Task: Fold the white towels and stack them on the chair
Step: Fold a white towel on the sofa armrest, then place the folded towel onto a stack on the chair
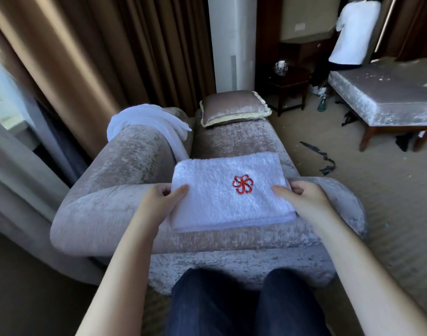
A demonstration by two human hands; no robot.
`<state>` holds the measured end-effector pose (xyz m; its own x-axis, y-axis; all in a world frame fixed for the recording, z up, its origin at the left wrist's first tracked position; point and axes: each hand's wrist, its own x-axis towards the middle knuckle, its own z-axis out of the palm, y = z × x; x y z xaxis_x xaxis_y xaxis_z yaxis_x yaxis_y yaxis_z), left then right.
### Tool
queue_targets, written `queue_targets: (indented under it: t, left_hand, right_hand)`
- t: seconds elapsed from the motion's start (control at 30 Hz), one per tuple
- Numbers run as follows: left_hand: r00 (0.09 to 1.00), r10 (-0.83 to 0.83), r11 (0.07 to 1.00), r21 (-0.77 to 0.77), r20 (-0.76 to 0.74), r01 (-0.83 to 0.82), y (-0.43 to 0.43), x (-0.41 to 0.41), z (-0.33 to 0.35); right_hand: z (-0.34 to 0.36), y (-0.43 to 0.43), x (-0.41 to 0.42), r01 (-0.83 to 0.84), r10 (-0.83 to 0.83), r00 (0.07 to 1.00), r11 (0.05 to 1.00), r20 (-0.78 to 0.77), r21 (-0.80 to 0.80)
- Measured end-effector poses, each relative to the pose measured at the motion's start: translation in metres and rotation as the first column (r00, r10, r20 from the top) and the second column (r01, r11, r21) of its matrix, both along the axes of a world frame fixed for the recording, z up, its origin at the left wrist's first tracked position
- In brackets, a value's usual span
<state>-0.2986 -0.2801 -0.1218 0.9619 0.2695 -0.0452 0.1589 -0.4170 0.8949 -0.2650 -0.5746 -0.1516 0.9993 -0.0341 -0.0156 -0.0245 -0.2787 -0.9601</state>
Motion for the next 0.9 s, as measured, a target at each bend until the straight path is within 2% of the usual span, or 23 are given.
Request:
queue_targets:
  t: [0.07,0.2,0.37,0.63,0.77,0.9]
  left_hand:
    - [0.999,-0.043,0.990,-0.131,0.019,0.045,0.001,-0.009,0.002]
    - [0.996,-0.085,0.945,-0.317,-0.021,0.074,-0.008,-0.030,0.004]
    - [0.997,-0.063,0.923,-0.382,-0.050,0.040,-0.027,-0.052,-0.015]
    - [0.969,-0.246,0.888,-0.407,-0.032,0.212,-0.097,-0.066,-0.043]
    - [0.926,-0.378,0.844,-0.416,-0.016,0.337,-0.145,-0.069,-0.049]
    - [0.869,-0.494,0.783,-0.435,-0.001,0.445,-0.194,-0.078,-0.055]
  right_hand:
    - [0.002,-0.005,-0.007,0.006,-0.007,1.000,0.993,0.004,0.118]
    - [0.001,-0.017,-0.024,0.028,-0.033,0.999,0.973,0.020,0.230]
    - [-0.007,-0.036,-0.060,0.077,-0.082,0.997,0.960,0.007,0.268]
    - [-0.019,-0.095,-0.128,0.308,-0.308,0.951,0.915,-0.041,0.260]
    - [-0.022,-0.134,-0.169,0.442,-0.446,0.894,0.858,-0.049,0.261]
    - [-0.025,-0.165,-0.211,0.594,-0.607,0.793,0.754,-0.048,0.281]
